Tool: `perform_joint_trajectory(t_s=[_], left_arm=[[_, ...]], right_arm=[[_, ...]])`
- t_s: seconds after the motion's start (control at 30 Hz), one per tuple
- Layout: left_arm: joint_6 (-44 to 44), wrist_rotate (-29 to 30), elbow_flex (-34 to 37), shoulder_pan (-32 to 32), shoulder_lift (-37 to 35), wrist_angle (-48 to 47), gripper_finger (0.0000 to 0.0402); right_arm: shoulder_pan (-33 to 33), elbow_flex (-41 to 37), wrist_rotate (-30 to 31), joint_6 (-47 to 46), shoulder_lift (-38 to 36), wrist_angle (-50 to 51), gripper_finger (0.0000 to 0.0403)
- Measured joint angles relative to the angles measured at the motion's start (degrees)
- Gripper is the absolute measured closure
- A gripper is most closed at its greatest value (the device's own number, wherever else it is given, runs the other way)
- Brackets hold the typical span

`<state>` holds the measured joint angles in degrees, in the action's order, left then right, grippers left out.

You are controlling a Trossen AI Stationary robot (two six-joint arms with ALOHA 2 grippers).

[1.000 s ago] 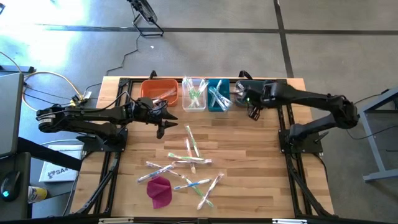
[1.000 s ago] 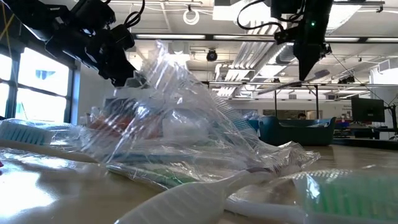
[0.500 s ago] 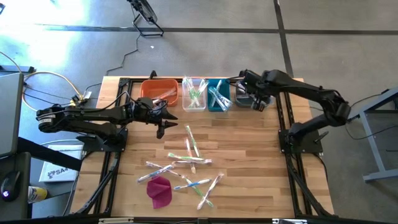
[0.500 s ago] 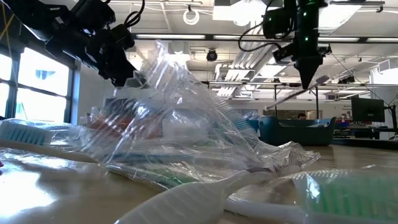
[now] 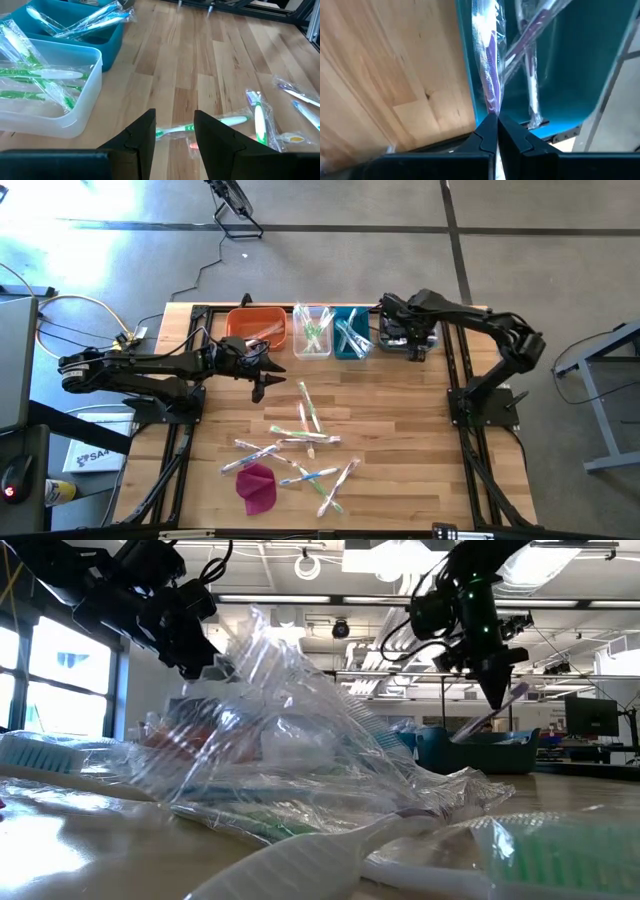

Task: Pick & Place Toothbrushes
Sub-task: Put the purple toothbrush into the green bin

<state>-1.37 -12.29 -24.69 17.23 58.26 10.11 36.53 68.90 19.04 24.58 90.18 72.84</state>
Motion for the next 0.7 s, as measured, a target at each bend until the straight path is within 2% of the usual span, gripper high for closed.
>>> perform_joint_trajectory(t_s=[0.3,0.57,0.7], left_arm=[[0.0,-0.1,0.0,0.0,0.0,0.0,0.0270],[0.0,-0.2,0.0,0.0,0.0,0.0,0.0270],[0.0,-0.2,0.0,0.0,0.0,0.0,0.0270]], right_arm=[[3.0,0.0,-1.1,2.8,5.7,-0.5,0.0400],[3.7,0.0,-0.9,2.7,6.0,-4.5,0.0399],[3.6,0.0,1.7,2.8,6.0,-4.8,0.0383]])
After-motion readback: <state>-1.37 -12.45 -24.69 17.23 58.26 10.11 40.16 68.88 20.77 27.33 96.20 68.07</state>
